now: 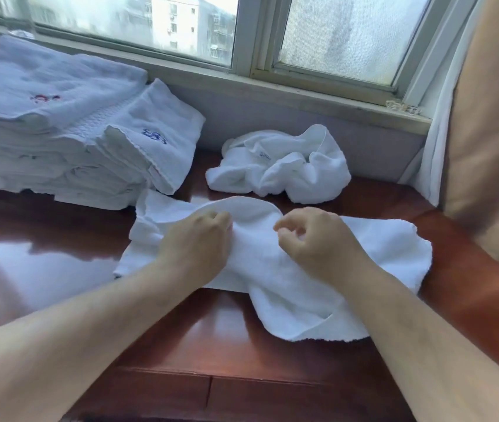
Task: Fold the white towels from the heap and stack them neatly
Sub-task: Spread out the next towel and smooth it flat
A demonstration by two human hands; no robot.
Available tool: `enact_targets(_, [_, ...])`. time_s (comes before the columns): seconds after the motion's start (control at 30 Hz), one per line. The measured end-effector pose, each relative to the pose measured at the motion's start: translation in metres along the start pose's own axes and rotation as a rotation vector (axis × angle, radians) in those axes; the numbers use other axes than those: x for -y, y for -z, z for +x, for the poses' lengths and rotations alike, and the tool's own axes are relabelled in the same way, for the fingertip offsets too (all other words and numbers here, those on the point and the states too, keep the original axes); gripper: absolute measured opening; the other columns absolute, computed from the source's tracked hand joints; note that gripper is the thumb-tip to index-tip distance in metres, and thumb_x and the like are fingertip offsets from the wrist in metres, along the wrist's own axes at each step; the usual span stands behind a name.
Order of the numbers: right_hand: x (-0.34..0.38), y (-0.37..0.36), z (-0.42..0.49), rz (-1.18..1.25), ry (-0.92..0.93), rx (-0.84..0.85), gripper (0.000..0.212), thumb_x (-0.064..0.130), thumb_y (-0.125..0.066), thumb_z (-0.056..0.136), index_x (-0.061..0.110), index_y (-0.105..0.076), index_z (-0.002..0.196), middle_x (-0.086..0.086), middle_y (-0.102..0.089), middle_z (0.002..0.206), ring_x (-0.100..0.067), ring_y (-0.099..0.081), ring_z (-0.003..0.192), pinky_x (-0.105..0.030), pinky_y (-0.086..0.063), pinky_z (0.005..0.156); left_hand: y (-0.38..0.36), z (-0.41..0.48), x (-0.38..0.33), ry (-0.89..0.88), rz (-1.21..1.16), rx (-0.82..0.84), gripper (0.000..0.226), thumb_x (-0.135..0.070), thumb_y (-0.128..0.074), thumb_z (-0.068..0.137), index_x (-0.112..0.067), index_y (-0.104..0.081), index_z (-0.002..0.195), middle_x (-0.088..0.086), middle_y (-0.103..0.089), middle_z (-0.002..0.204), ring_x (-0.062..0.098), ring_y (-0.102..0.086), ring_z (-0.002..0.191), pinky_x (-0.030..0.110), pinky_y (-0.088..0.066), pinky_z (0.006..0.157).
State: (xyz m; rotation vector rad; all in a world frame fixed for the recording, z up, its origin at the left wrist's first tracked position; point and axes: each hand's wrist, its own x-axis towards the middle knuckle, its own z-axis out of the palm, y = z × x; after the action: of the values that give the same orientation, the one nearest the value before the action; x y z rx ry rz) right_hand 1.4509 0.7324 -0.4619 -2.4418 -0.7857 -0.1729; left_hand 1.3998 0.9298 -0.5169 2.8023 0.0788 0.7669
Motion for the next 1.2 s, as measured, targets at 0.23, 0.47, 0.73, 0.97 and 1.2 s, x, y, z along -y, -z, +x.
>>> enact_targets(0.23, [-0.016, -0.04, 0.047, -0.208, -0.26, 0.25, 0.084, 0.076, -0.047, 0.086, 0.025, -0.034, 0.151, -0.007, -0.041, 0.145, -0.027, -0.044, 0.132, -0.038, -0.04, 0.093, -0.004, -0.03, 0.031, 0.18, -0.057, 0.044, 0.025, -0.04, -0.057, 0.091, -0.016, -0.054, 0.1, 0.003, -0.051, 0.108, 0.028, -0.046, 0.109, 0.037, -0.039, 0.093])
enact_targets(0.47, [0.018, -0.067, 0.098, -0.304, 0.023, 0.346, 0.066, 0.064, -0.047, 0.094, 0.045, -0.026, 0.154, 0.003, -0.028, 0.16, -0.023, -0.024, 0.146, -0.048, -0.021, 0.113, 0.008, -0.032, 0.049, 0.058, 0.049, 0.176, 0.035, -0.039, -0.054, 0.097, -0.042, -0.056, 0.132, -0.005, -0.038, 0.14, 0.025, -0.032, 0.13, 0.036, -0.033, 0.099])
enact_targets(0.73, [0.029, -0.074, 0.13, -0.478, 0.015, 0.282, 0.018, 0.033, -0.05, 0.099, 0.021, -0.062, 0.104, 0.0, -0.064, 0.109, -0.024, -0.052, 0.096, -0.04, -0.038, 0.085, 0.034, -0.047, 0.066, 0.124, -0.021, 0.235, 0.021, -0.049, -0.052, 0.096, -0.035, -0.062, 0.107, -0.017, -0.052, 0.114, 0.013, -0.048, 0.112, 0.035, -0.044, 0.093])
enact_targets(0.97, [0.03, -0.069, 0.149, -0.615, -0.125, -0.168, 0.024, 0.018, -0.053, 0.092, 0.018, -0.058, 0.116, -0.009, -0.063, 0.117, -0.031, -0.056, 0.111, -0.042, -0.033, 0.084, 0.076, -0.059, 0.089, 0.21, 0.291, 0.428, 0.061, -0.066, -0.031, 0.094, -0.02, -0.053, 0.062, -0.006, -0.057, 0.067, 0.012, -0.057, 0.072, 0.031, -0.044, 0.059])
enact_targets(1.2, [0.051, -0.086, 0.113, -0.576, 0.242, 0.211, 0.052, 0.062, -0.014, 0.082, 0.024, -0.05, 0.074, 0.006, -0.052, 0.077, -0.021, -0.057, 0.09, -0.036, -0.044, 0.082, 0.046, -0.044, 0.075, 0.015, 0.049, 0.435, 0.05, -0.051, -0.049, 0.097, -0.041, -0.04, 0.146, -0.013, -0.031, 0.155, 0.012, -0.026, 0.145, 0.029, -0.024, 0.113])
